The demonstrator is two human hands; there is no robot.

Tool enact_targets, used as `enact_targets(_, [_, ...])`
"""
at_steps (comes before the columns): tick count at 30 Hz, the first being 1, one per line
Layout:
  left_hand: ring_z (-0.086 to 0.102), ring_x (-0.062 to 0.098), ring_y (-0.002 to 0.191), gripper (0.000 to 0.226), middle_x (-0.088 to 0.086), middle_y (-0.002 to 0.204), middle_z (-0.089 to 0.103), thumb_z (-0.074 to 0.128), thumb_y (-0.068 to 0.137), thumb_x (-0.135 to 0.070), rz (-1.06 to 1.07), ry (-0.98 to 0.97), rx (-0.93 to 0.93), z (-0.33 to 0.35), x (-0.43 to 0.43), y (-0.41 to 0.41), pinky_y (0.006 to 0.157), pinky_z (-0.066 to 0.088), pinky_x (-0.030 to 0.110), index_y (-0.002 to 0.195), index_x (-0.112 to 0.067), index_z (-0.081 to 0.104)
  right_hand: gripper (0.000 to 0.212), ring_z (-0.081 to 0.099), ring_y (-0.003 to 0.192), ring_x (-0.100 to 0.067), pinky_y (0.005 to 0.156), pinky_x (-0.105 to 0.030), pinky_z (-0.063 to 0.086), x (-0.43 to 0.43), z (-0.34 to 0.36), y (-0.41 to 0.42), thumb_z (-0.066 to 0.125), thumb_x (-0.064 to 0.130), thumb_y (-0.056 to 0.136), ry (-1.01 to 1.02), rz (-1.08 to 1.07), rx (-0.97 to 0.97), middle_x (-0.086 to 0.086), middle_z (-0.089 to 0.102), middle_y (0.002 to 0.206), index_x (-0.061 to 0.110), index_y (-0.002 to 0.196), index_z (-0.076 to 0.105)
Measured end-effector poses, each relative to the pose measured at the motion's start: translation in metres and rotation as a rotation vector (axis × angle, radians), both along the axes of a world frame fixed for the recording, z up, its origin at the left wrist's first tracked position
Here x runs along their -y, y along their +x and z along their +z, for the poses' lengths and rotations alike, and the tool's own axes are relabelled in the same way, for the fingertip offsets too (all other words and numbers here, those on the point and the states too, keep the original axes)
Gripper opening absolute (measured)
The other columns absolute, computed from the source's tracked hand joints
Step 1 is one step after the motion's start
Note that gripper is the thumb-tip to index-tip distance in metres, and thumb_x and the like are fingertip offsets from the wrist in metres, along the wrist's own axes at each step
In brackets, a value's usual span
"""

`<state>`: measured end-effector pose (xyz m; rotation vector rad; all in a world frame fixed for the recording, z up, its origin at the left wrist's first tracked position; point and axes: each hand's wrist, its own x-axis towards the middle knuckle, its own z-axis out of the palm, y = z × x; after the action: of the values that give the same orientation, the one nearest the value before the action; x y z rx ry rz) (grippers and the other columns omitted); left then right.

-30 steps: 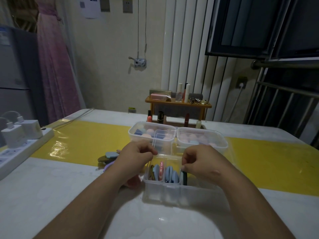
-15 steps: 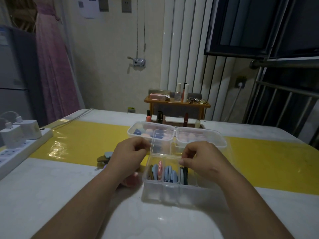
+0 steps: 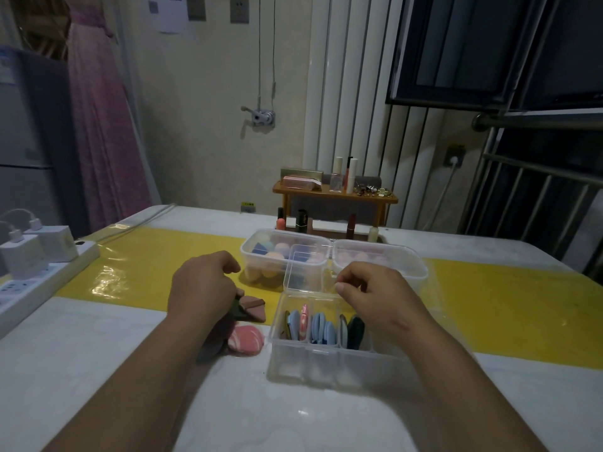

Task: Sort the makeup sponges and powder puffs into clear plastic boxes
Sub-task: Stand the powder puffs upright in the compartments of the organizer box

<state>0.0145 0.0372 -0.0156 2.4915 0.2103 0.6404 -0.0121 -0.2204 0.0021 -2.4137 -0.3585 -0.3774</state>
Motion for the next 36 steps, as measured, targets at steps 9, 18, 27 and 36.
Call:
enact_targets(9, [0.061,0.021,0.105,0.031,-0.006,0.112,0.070,0.064,0.084,-0.044,-0.014,0.105,-0.201,-0.009,-0.005,0.007,0.089,0.049,0.035,0.114,-0.034,0.067,0.021,0.057,0.075,-0.003,0.066,-0.021,0.045,-0.001,-0.002,0.001,0.062,0.032,0.094,-0.031,0.006,-0.001,0.018,0.062,0.080,0.044,0.077,0.058])
enact_targets(18, [0.060,0.023,0.103,0.021,-0.006,0.106,0.071,0.056,0.090,-0.023,0.002,0.240,-0.115,-0.011,0.002,0.005,0.079,0.031,0.034,0.103,-0.035,0.068,0.021,0.059,0.077,-0.003,0.070,-0.024,0.051,0.001,-0.005,0.005,0.062,0.032,0.093,0.001,-0.001,0.015,0.018,0.063,0.080,0.044,0.077,0.059])
enact_targets(27, [0.058,0.021,0.091,0.014,0.000,0.095,0.072,0.064,0.094,-0.027,-0.079,0.021,0.212,-0.001,0.012,-0.001,0.072,0.043,0.034,0.103,-0.022,0.074,0.014,0.058,0.080,-0.005,0.073,-0.027,0.053,0.003,-0.005,0.005,0.062,0.031,0.093,0.038,-0.001,0.028,0.017,0.063,0.084,0.041,0.084,0.062])
enact_targets(36, [0.058,0.012,0.078,0.012,-0.008,0.084,0.065,0.065,0.091,-0.010,-0.216,-0.140,0.352,0.002,0.029,-0.011,0.062,0.038,0.018,0.091,-0.021,0.068,0.016,0.058,0.076,-0.004,0.067,-0.020,0.048,0.001,-0.003,0.003,0.064,0.031,0.093,0.045,0.016,0.013,0.017,0.062,0.082,0.043,0.083,0.060])
